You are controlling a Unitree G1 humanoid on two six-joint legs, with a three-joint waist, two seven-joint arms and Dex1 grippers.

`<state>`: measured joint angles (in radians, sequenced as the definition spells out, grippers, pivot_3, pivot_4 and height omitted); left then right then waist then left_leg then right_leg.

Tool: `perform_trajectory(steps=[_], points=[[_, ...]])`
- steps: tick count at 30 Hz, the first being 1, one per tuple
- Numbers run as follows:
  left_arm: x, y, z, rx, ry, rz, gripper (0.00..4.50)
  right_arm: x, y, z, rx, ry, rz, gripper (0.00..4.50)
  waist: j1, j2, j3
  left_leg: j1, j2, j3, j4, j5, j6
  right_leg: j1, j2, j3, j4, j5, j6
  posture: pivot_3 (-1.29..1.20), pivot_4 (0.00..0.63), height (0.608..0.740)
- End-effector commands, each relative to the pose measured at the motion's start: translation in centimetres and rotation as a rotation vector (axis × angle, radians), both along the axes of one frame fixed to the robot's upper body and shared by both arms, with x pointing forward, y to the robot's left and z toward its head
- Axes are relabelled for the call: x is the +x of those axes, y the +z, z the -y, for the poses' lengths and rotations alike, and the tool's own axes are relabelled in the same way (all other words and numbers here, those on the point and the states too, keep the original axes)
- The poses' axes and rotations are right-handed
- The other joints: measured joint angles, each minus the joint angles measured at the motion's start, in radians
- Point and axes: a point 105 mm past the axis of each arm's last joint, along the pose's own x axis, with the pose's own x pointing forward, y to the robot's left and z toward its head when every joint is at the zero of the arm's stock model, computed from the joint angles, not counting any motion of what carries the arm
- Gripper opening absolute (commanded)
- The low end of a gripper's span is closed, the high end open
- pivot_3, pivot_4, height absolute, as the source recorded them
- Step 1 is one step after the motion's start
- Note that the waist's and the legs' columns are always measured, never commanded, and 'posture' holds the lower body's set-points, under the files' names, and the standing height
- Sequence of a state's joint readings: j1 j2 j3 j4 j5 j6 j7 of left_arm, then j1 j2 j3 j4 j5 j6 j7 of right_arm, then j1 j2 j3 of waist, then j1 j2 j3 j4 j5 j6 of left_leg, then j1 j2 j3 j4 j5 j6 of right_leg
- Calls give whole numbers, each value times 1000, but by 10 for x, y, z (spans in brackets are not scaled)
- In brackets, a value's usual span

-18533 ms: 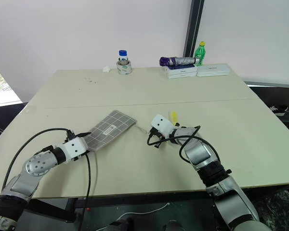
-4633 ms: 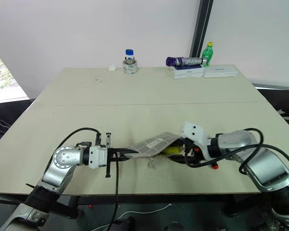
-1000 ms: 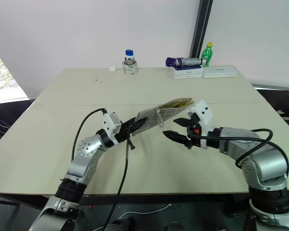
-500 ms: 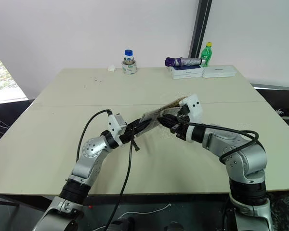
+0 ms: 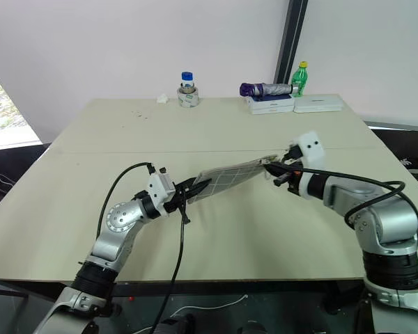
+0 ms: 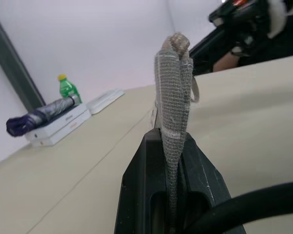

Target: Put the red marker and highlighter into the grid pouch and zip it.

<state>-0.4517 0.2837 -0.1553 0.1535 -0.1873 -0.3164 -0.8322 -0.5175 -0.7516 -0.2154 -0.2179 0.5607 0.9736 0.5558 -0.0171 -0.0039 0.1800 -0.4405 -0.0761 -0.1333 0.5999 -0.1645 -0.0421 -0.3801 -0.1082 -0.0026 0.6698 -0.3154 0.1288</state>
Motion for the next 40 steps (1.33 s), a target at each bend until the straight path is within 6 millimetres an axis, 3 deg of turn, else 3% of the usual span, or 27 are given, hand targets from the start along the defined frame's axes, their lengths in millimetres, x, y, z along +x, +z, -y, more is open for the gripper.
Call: perform_trajectory(steps=[1, 4, 8, 13, 14, 17, 23, 24, 28, 33, 40], points=[[-3, -7, -16, 57, 18, 18, 0, 7, 28, 46, -58, -172, 108, 45, 0, 0, 0, 0, 0, 0, 0, 0, 0, 0, 0, 0, 0, 0, 0, 0, 150, 736], [-4, -9, -23, 70, 31, 18, 0, 11, 20, 64, -138, -232, 89, 45, 2, 0, 0, 0, 0, 0, 0, 0, 0, 0, 0, 0, 0, 0, 0, 0, 150, 736], [-3, -9, -27, 90, 54, 42, 0, 12, 13, 57, -175, -190, 97, 45, 0, 0, 0, 0, 0, 0, 0, 0, 0, 0, 0, 0, 0, 0, 0, 0, 150, 736], [-1, -9, -29, 145, 72, 103, 0, 2, 4, 35, -149, -51, 65, 2398, 3, 0, 0, 0, 0, 0, -1, 0, 0, 0, 0, 0, 0, 0, 0, 0, 150, 736], [-1, -9, -31, 154, 73, 103, 0, 1, 2, 32, -157, -39, 64, 3043, 3, 0, 0, 0, 0, 0, 0, 0, 0, 0, 0, 0, 0, 0, 0, 0, 150, 736], [0, -8, -39, 154, 79, 68, 1061, -2, -1, 29, -183, -22, 71, 4500, 1, 0, 0, 0, 0, -1, 0, 0, 0, 0, 0, 0, 0, 0, 0, 0, 150, 736], [-7, -9, -74, 161, 157, -37, 4228, -11, -3, 29, -207, 17, 62, 4500, -2, 0, 0, 0, 0, -1, -2, 0, 0, -1, 0, 1, 0, 0, 0, 0, 150, 736], [-7, -9, -80, 144, 180, -61, 4404, -11, -4, 29, -209, 20, 61, 4500, -1, 1, 0, 0, 0, -1, -2, 0, 0, -1, 0, 1, 0, 0, 0, 0, 150, 736], [3, -19, -126, 91, 405, -234, 4404, -15, -8, 29, -247, 47, 69, 4500, 1, 1, 0, 0, 1, -1, -2, 0, 0, -1, 0, 1, 0, 0, 0, 0, 150, 736], [-1, -26, -157, 83, 558, -284, 4404, -19, -7, 15, -246, 125, 193, 4500, 2, 1, 0, 0, 1, -1, -2, 0, 0, -1, 0, 1, 0, 0, 0, 0, 150, 736], [-14, -30, -172, 61, 613, -302, 4404, -23, -31, 10, -179, 213, 98, 4500, 4, 1, 0, 0, 1, -1, -2, 0, 0, -1, 0, 1, -1, 0, -1, 0, 150, 736]])
